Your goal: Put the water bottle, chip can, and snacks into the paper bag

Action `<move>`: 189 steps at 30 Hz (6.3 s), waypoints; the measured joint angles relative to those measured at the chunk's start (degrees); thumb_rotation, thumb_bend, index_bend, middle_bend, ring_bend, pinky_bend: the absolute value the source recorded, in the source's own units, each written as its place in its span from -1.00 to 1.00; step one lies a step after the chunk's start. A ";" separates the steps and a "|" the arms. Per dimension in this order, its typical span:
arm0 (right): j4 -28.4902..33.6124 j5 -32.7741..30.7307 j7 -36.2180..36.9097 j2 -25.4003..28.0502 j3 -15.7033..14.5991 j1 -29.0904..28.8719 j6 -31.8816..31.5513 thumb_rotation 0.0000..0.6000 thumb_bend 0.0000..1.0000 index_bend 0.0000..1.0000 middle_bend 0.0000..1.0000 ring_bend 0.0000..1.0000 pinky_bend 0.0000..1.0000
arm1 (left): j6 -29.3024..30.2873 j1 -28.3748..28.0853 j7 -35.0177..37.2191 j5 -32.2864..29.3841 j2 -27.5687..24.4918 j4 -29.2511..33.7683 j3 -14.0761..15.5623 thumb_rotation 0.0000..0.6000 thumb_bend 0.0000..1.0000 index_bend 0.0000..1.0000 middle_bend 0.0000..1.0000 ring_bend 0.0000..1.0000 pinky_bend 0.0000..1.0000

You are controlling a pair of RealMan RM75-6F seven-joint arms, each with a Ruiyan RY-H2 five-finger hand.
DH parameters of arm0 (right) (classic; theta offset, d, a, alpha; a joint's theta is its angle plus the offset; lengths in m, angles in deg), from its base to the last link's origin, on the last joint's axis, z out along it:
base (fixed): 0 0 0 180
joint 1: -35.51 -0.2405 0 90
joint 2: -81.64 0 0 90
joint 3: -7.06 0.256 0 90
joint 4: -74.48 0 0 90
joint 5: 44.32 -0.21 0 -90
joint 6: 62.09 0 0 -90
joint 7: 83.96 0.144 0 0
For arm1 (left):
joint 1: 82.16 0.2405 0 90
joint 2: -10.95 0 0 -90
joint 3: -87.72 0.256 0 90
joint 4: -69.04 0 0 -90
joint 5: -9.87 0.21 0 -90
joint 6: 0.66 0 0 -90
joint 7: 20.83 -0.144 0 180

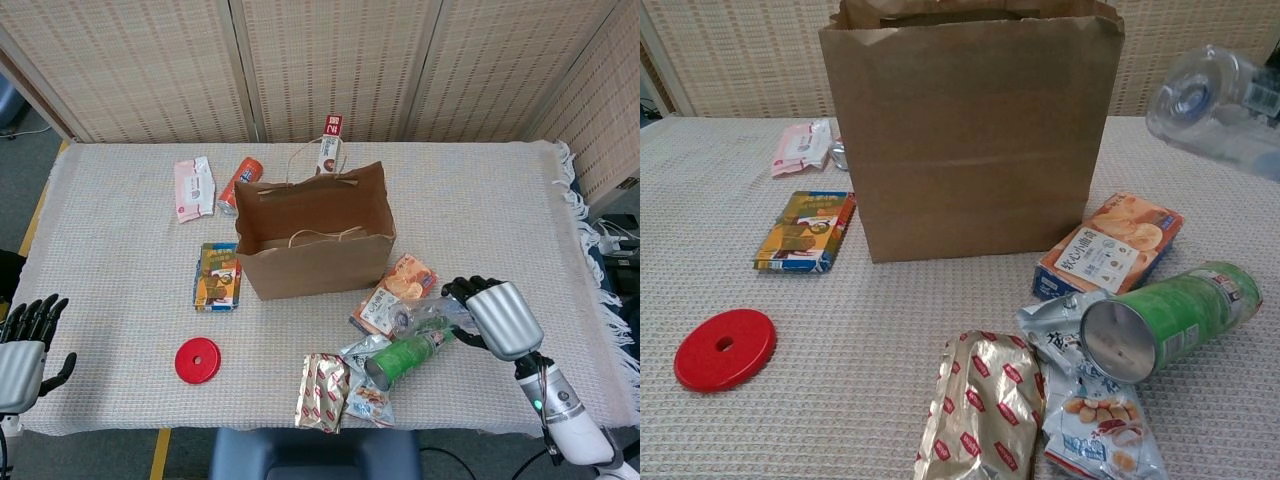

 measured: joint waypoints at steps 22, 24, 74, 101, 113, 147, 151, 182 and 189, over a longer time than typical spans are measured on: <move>13.79 -13.13 -18.00 -5.00 23.49 -16.79 -5.57 1.00 -0.34 0.42 0.19 0.24 0.32 | -1.50 -0.84 0.45 -0.66 -0.46 0.29 -0.31 1.00 -0.22 -0.94 -1.00 -1.00 -1.00; 12.54 -14.95 -20.96 -7.39 23.97 -19.27 -5.11 1.00 -0.34 0.42 0.19 0.24 0.32 | -1.62 -0.92 0.52 -0.75 -0.48 0.28 -0.34 1.00 -0.22 -0.94 -1.00 -1.00 -1.00; 2.93 -32.08 -24.92 -15.07 18.59 -27.08 -6.32 1.00 -0.74 -1.00 -0.68 -0.84 -0.56 | -1.59 -1.18 -0.08 -1.39 -0.18 0.10 -0.45 1.00 -0.22 -0.92 -1.00 -1.00 -1.00; 2.16 7.16 2.38 3.77 -11.17 -3.46 9.17 1.00 -1.00 -1.00 -0.88 -0.99 -0.75 | -1.23 -1.17 -1.22 -1.42 0.25 0.15 -0.57 1.00 -0.22 -0.92 -1.00 -1.00 -1.00; 1.04 -1.34 -10.64 -2.72 -9.72 -5.15 17.98 1.00 -1.00 -1.00 -0.95 -1.00 -0.82 | -1.39 -1.26 -0.80 -1.33 0.13 0.10 -0.55 1.00 -0.22 -0.92 -1.00 -1.00 -1.00; -0.43 -3.04 -3.93 -7.97 -1.22 -7.66 7.50 1.00 -0.37 0.57 0.23 0.30 0.47 | -1.48 -1.31 -0.51 -1.26 0.08 0.00 -0.45 1.00 -0.21 -0.91 -1.00 -1.00 -1.00; 3.93 -2.67 -2.68 -5.06 2.97 -7.88 4.57 1.00 -0.37 0.57 0.23 0.30 0.47 | -1.39 -1.27 -0.66 -1.33 0.18 -0.04 -0.48 1.00 -0.21 -0.91 -1.00 -1.00 -1.00; -3.91 -32.38 -23.41 -21.85 25.12 -33.95 -0.23 1.00 -0.37 0.50 0.23 0.30 0.47 | -1.50 -1.39 0.43 -1.06 0.11 -0.43 -0.48 1.00 -0.21 -0.90 -1.00 -1.00 -1.00; -10.70 -34.48 -24.53 -29.26 24.10 -38.98 -0.26 1.00 -0.37 0.44 0.23 0.26 0.46 | -1.64 -1.46 1.18 -1.00 0.01 -0.62 -0.48 1.00 -0.21 -0.90 -1.00 -1.00 -1.00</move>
